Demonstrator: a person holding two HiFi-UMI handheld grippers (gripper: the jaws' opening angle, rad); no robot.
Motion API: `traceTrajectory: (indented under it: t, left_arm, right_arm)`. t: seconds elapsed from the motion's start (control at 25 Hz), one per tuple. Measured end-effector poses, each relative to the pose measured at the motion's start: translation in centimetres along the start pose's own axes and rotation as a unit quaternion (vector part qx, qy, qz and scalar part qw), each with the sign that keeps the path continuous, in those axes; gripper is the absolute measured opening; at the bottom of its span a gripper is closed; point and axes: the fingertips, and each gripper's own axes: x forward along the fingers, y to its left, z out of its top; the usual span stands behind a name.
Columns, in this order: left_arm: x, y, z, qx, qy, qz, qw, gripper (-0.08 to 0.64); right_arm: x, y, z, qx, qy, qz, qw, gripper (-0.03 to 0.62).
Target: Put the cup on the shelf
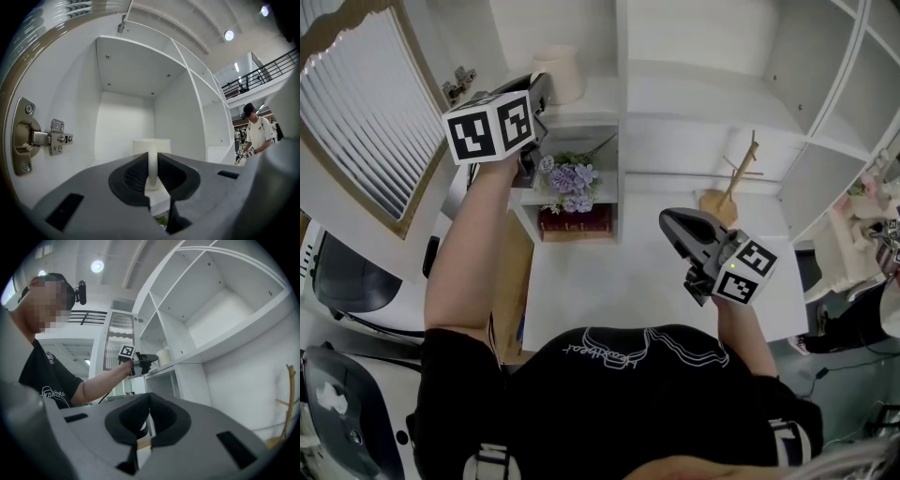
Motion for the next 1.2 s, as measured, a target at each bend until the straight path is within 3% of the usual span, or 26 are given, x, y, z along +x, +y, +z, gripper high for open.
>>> traceTrajectory:
  t: [0.56, 0.76, 1.04, 1.2]
  left_arm:
    - [0.1, 0.0, 0.0, 0.005, -0.010, 0.003, 0.9999, 0.051]
    - [-0.4, -0.1, 0.1, 0.008, -0.021, 0.009, 0.9997, 0.131]
    - [-3.1, -0.7, -0.5, 0.018, -0.039, 0.035, 0.9985, 0.150]
    - [-6.0, -3.0, -1.6, 0.018, -0.066, 0.018, 0.9975, 0.149]
  right_arm:
    - [-0.7, 0.1, -0.3, 0.002, 0.003, -0.008, 1.000, 0.006]
    - [-0.9, 0.3, -0.5, 0.002, 0.007, -0.008, 1.000, 0.006]
    - [-1.1, 0.9, -0.7, 0.002, 0.013, -0.001, 1.000, 0.006]
    - [-0.9, 1.5, -0.9, -0.001, 0.018, 0.008, 1.000, 0.006]
